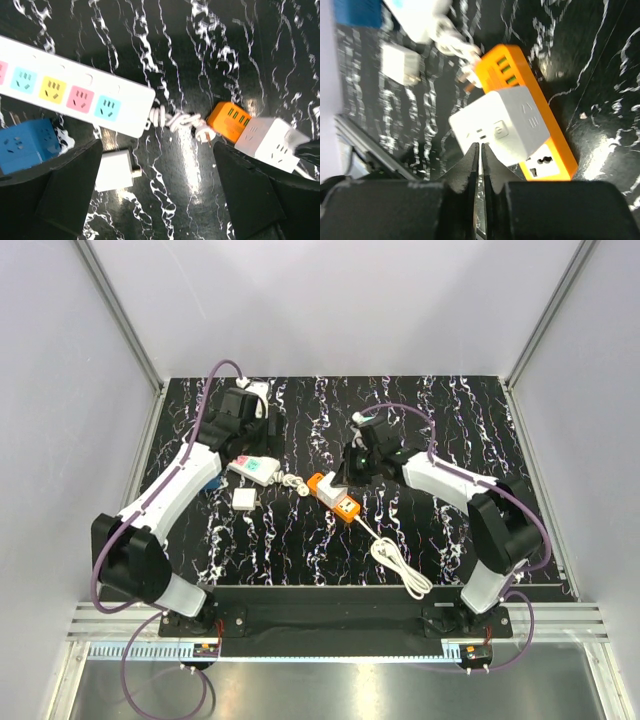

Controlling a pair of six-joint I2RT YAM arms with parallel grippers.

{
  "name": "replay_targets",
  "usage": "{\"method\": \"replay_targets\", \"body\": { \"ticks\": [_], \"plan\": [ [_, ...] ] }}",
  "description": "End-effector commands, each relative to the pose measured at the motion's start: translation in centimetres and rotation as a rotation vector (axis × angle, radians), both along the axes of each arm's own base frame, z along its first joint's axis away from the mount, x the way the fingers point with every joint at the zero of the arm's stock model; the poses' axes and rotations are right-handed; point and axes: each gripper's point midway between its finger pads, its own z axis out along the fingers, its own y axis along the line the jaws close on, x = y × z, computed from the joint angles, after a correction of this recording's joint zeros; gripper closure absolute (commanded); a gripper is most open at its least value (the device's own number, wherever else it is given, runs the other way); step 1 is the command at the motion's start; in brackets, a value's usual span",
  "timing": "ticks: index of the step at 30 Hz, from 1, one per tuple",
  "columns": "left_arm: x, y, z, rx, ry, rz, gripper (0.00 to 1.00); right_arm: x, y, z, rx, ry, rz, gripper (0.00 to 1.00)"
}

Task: Insert the plug

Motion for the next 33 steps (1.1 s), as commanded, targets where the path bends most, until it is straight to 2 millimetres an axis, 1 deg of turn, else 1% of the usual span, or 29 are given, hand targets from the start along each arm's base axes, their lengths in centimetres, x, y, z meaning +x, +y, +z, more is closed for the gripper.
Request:
{"method": "replay_targets", "body": {
  "ticks": [1, 2, 3, 5, 6, 7, 8, 9, 10, 11, 12, 13, 14, 15, 16, 17, 18, 20, 21, 22, 23, 26, 29, 33],
  "plan": [
    [0.4, 0.0, 2.3, -0.038, -0.099, 0.023, 0.01, -1.4, 0.2, -3.2, -0.086, 0.038, 0.020, 0.90],
    [0.4, 0.1, 2.5, -0.040, -0.105, 0.025, 0.01, -1.5, 0.1, -3.4, -0.094, 0.040, 0.019, 0.91],
    [0.3, 0.3, 2.5, -0.037, -0.109, 0.033, 0.01, -1.7, -0.1, -3.0, -0.097, 0.034, 0.015, 0.91],
    [0.3, 0.7, 3.0, -0.032, -0.126, 0.060, 0.01, -1.3, -0.6, -2.1, -0.114, 0.001, -0.002, 0.89],
    [0.5, 1.3, 3.2, -0.019, -0.137, 0.092, 0.01, -1.1, -0.7, -0.5, -0.108, -0.026, -0.007, 0.87],
    [0.6, 1.6, 3.5, -0.023, -0.146, 0.116, 0.01, -0.9, -0.9, 0.5, -0.112, -0.052, -0.016, 0.84],
    [0.5, 1.9, 3.7, -0.020, -0.146, 0.136, 0.01, -0.8, -1.1, 1.5, -0.112, -0.075, -0.017, 0.72],
    [0.6, 2.3, 3.8, -0.020, -0.144, 0.154, 0.01, -0.8, -1.3, 3.6, -0.098, -0.114, -0.023, 0.66],
    [0.7, 2.3, 4.5, -0.039, -0.144, 0.162, 0.01, -0.6, -1.8, 4.4, -0.107, -0.139, -0.040, 0.60],
    [0.4, 2.4, 4.6, -0.047, -0.124, 0.161, 0.01, -0.6, -2.2, 4.9, -0.115, -0.163, -0.043, 0.53],
    [0.3, 2.1, 5.1, -0.074, -0.120, 0.145, 0.01, -1.0, -2.7, 4.7, -0.131, -0.171, -0.039, 0.45],
    [0.2, 2.5, 5.8, -0.089, -0.132, 0.136, 0.01, -1.4, -3.0, 5.2, -0.128, -0.192, -0.029, 0.41],
    [-0.1, 2.1, 5.8, -0.122, -0.126, 0.092, 0.01, -2.1, -3.5, 4.2, -0.152, -0.192, 0.004, 0.36],
    [-0.4, 2.0, 5.9, -0.133, -0.125, 0.069, 0.01, -2.5, -3.8, 3.4, -0.172, -0.192, 0.022, 0.33],
    [-0.9, 1.9, 6.3, -0.155, -0.138, 0.051, 0.01, -3.0, -3.7, 2.8, -0.170, -0.181, 0.054, 0.30],
    [-0.7, 1.6, 6.6, -0.183, -0.163, 0.033, 0.01, -3.4, -3.9, 2.0, -0.184, -0.184, 0.089, 0.28],
    [-1.3, 1.1, 5.3, -0.217, -0.133, 0.000, 0.01, -3.8, -4.1, 0.7, -0.193, -0.173, 0.107, 0.24],
    [-1.5, 0.4, 5.4, -0.257, -0.144, -0.026, 0.01, -4.5, -3.7, 0.0, -0.185, -0.203, 0.176, 0.18],
    [-1.5, 0.4, 4.9, -0.256, -0.134, -0.028, 0.01, -4.9, -3.3, -0.2, -0.158, -0.246, 0.217, 0.16],
    [-1.4, 0.4, 4.6, -0.249, -0.125, -0.030, 0.01, -4.9, -3.3, -0.2, -0.168, -0.294, 0.252, 0.15],
    [-1.4, 0.3, 4.5, -0.248, -0.122, -0.032, 0.01, -4.9, -3.3, -0.3, -0.172, -0.321, 0.266, 0.14],
    [-1.4, 0.2, 4.9, -0.254, -0.129, -0.037, 0.01, -4.1, -3.9, -0.7, -0.228, -0.390, 0.284, 0.15],
    [-1.3, 0.3, 5.4, -0.255, -0.142, -0.031, 0.01, -3.2, -3.9, -2.1, -0.286, -0.409, 0.331, 0.17],
    [-0.4, 2.8, 5.3, -0.188, -0.183, 0.097, 0.01, -2.8, -3.5, -3.5, -0.300, -0.396, 0.339, 0.19]
  ]
}}
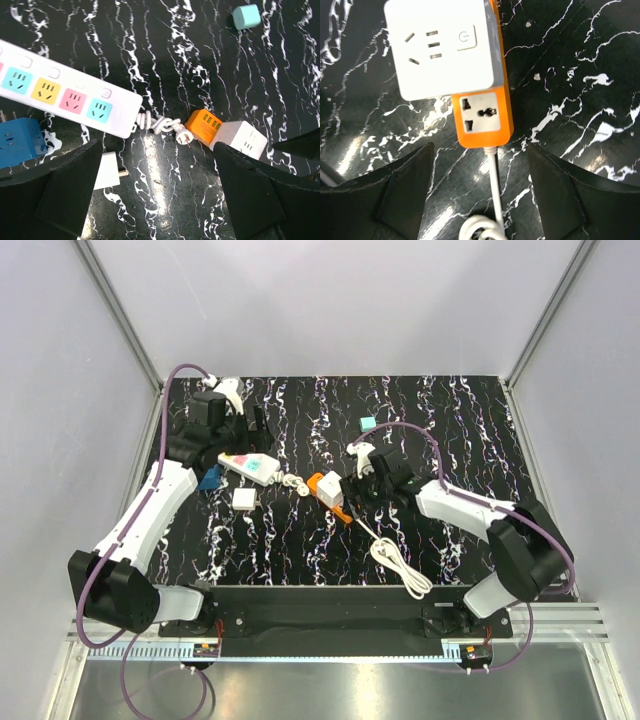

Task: Insert the plug

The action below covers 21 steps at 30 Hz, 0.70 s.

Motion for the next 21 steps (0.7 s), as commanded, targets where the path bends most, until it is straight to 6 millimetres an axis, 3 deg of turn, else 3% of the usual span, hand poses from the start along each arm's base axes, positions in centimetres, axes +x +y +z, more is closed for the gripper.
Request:
{"method": "replay_targets", "body": {
  "ticks": [1, 5, 11, 14, 19, 21],
  "plan": [
    [1.2, 1.6, 1.7, -0.006, -0.079, 0.114, 0.01, 1.9, 1.5, 0.7, 0.000, -0.101, 0.048, 0.20],
    [2.8, 6.2, 2.6, -0.020, -0.100, 0.427, 0.01, 2.9, 2.0, -0.3, -0.020, -0.120, -0.008, 0.23],
    [3.0, 9.2, 4.4, -0.081, -0.112, 0.604, 0.01, 2.5, 2.9, -1.6, -0.048, -0.125, -0.061, 0.26],
    [2.6, 11.1, 4.5, -0.081, -0.129, 0.704, 0.01, 2.9, 2.5, -1.6, -0.071, -0.137, -0.092, 0.27],
    [1.9, 12.7, 5.8, -0.064, -0.173, 0.754, 0.01, 2.4, 2.3, -2.7, -0.074, -0.119, -0.090, 0.27],
    [2.0, 13.4, 6.7, -0.057, -0.196, 0.769, 0.01, 2.1, 1.7, -3.7, -0.092, -0.097, -0.112, 0.33]
  ]
}}
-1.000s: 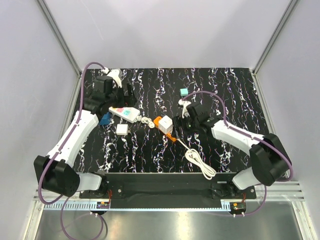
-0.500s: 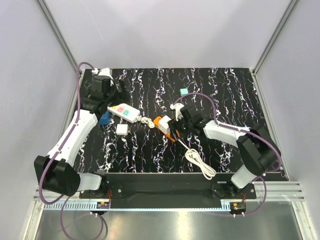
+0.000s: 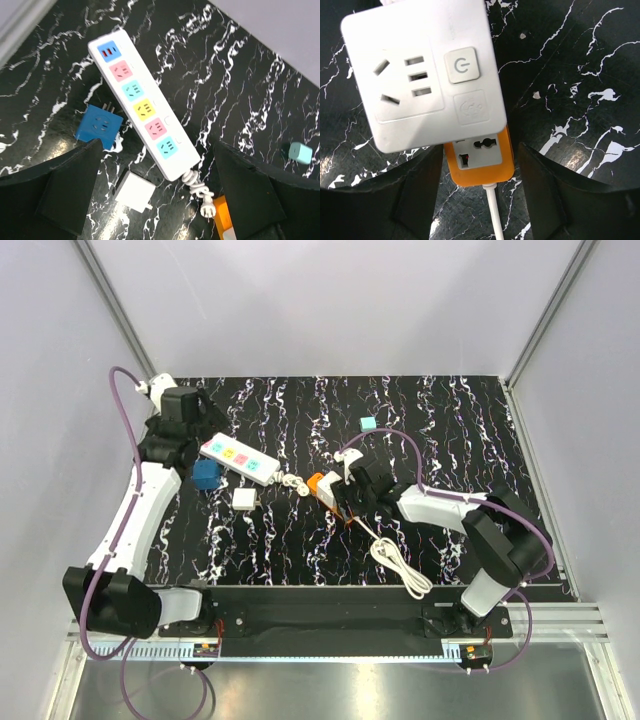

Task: Insert the plug

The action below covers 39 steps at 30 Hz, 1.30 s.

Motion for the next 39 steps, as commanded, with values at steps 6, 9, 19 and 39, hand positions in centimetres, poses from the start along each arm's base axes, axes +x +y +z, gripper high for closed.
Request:
{"method": "replay_targets", "body": {
  "ticks": [6, 9, 19, 39],
  "plan": [
    [-1.3, 5.7, 3.4, 0.019, -0.079, 0.350, 0.01, 1.7, -2.8, -0.5, -0.051, -0.073, -0.212, 0.48],
    [-2.6, 7.5, 2.1, 0.115, 0.014, 0.426, 0.01, 2.0, -3.5, -0.3, -0.072, -0.056, -0.258, 0.48],
    [-3.3, 8.7, -0.9, 0.281, 0.166, 0.417, 0.01, 4.4, -13.6, -0.5, -0.043, 0.072, -0.647, 0.47],
    [-3.0, 2.6, -14.5, 0.210, 0.363, -0.231, 0.11, 7.3, -15.0, 11.9, 0.196, -0.052, -0.583, 0.08]
  ]
}}
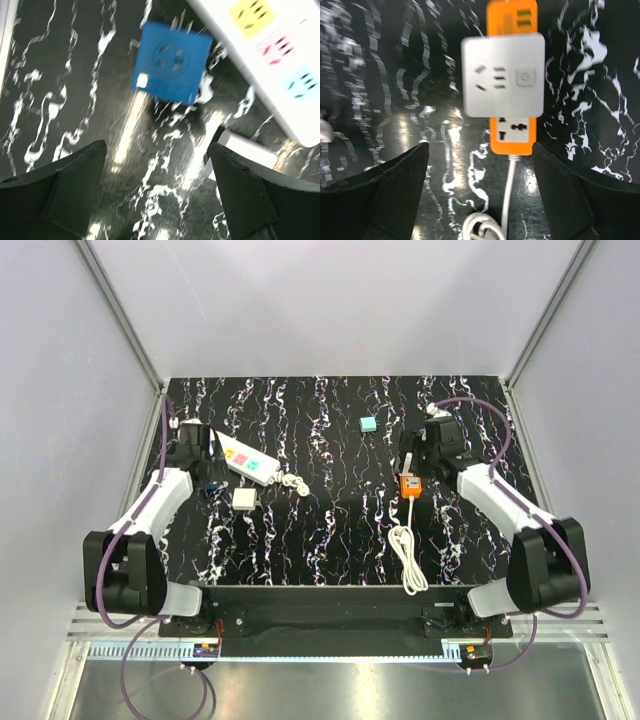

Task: Insert the plug

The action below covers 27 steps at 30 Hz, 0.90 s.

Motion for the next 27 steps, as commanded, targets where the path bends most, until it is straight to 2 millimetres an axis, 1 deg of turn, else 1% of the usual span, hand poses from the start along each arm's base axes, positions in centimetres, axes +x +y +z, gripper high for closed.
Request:
{"method": "replay_targets", "body": {
  "ticks": [1, 2, 5, 7, 11, 12, 14, 17, 20, 21, 22, 24, 25, 27],
  "plan": [
    [2.3, -0.9, 0.3, -0.044, -0.071, -0.098, 0.12, 0.5, 1.3, 5.7, 0.065, -0.130, 0.061, 0.05],
    [2.4, -0.7, -0.6, -0.038, -0.041, -0.101, 0.13, 0.3, 1.6, 6.2, 0.083, -0.138, 0.073, 0.04],
    [3.0, -0.6, -1.7, -0.054, -0.024, -0.113, 0.13, -0.4, 1.8, 8.1, 0.105, -0.182, 0.093, 0.02],
    [4.0, -1.1, -1.6, -0.103, -0.056, -0.137, 0.13, -0.7, 1.7, 9.3, 0.108, -0.216, 0.095, 0.01],
    [4.9, -1.3, -2.4, -0.116, -0.031, -0.149, 0.13, -0.6, 0.7, 10.7, 0.081, -0.268, 0.062, 0.01],
    [5.0, -0.6, -2.4, -0.088, -0.019, -0.121, 0.13, -0.6, 0.6, 10.9, 0.077, -0.272, 0.060, 0.01],
    [4.7, 0.0, -3.1, -0.068, 0.005, -0.086, 0.13, -0.7, 0.6, 11.1, 0.075, -0.281, 0.067, 0.02],
    [4.4, 1.3, -3.4, -0.009, 0.016, -0.046, 0.13, -0.7, 0.6, 11.4, 0.073, -0.289, 0.068, 0.01],
    [5.0, 1.5, -3.9, 0.001, 0.005, -0.057, 0.12, -0.6, 0.6, 11.4, 0.073, -0.291, 0.069, 0.02],
    [5.4, 2.1, -3.9, -0.004, -0.001, -0.046, 0.12, -0.6, 0.6, 11.4, 0.073, -0.291, 0.069, 0.01],
    [5.4, 2.2, -4.8, -0.008, 0.023, -0.043, 0.12, -0.5, 0.6, 11.4, 0.074, -0.291, 0.067, 0.02],
    [6.0, 2.0, -5.1, -0.018, 0.020, -0.060, 0.16, -0.4, 0.2, 11.2, 0.061, -0.289, 0.046, 0.02],
    [6.1, 1.5, -5.5, -0.045, 0.018, -0.076, 0.22, -0.3, 0.1, 10.9, 0.055, -0.281, 0.040, 0.02],
    [6.4, 1.1, -5.7, -0.063, 0.006, -0.080, 0.25, -0.3, 0.1, 10.6, 0.048, -0.275, 0.042, 0.02]
  ]
}}
